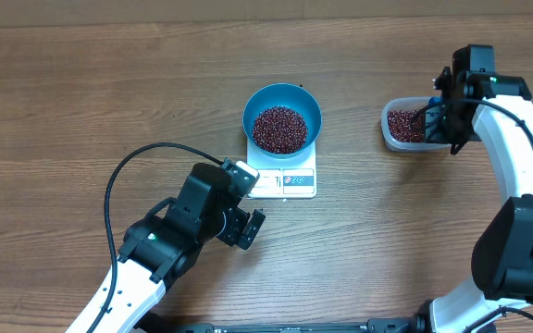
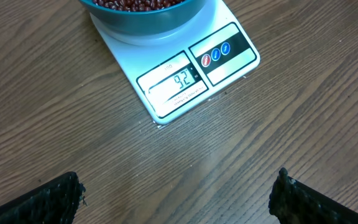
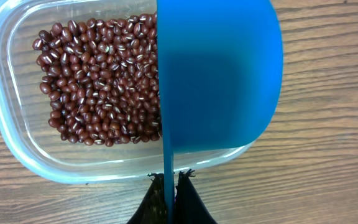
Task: Scoop item into bowl and weigh 150g on scale
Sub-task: 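Dip the blue scoop into the bean tub with the right gripper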
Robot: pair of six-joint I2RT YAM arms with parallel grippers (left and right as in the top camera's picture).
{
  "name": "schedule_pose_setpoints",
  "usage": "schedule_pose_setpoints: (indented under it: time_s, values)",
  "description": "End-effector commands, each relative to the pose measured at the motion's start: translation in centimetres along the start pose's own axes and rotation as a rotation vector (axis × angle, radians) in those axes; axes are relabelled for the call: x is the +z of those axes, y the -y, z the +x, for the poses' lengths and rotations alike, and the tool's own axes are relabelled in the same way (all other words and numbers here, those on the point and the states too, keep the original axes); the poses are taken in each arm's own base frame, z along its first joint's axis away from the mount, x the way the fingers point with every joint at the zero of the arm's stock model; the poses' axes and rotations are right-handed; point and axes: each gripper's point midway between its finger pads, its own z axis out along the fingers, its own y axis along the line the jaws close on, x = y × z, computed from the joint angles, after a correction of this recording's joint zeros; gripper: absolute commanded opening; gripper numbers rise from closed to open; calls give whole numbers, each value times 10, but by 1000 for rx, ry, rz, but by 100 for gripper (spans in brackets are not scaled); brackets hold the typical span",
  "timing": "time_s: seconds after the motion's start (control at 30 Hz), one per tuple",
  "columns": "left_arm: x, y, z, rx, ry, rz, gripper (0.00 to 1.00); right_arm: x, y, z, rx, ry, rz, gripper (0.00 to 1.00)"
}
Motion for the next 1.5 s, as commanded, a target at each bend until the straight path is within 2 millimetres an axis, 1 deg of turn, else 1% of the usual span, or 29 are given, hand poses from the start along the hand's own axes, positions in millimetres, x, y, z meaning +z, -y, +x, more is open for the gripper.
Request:
schedule_pose_setpoints:
  time_s: [0.0, 0.13, 0.27, 0.4, 0.6, 0.73, 0.8, 0.9, 1.0, 1.13, 1.2, 1.33, 1.47]
  values:
    - [2, 0, 1, 15, -7, -4, 100, 10, -2, 7, -4, -14, -3, 4]
    - [2, 0, 1, 15, -7, -4, 100, 20, -9, 18, -7, -40, -36, 4]
    - [2, 0, 1, 15, -7, -4, 100, 24, -13, 24, -8, -57, -58, 4]
    - [2, 0, 1, 15, -7, -4, 100, 23, -24, 25, -7, -59, -122, 4]
    - [2, 0, 1, 15, -7, -4, 100, 23, -31, 25, -20, -57, -135, 4]
    - [2, 0, 1, 15, -7, -4, 100, 21, -26, 22, -22, -49, -104, 4]
    - [2, 0, 1, 15, -7, -4, 100, 14, -23, 18, -8, -48, -87, 4]
    - [2, 0, 1, 15, -7, -4, 99, -5, -21, 8, 36, -37, -85, 4]
    - [2, 0, 1, 15, -7, -4, 100, -27, -18, -3, 38, -19, -87, 4]
    - [2, 0, 1, 15, -7, -4, 99, -47, -13, -12, 30, 2, -70, 4]
    - [2, 0, 1, 15, -7, -4, 100, -52, -12, -12, 3, 2, -66, 4]
    - [2, 0, 1, 15, -7, -4, 100, -66, -11, -4, -19, -36, -67, 4]
    - [2, 0, 1, 15, -7, -4, 100, -83, -10, -6, -12, -33, -75, 4]
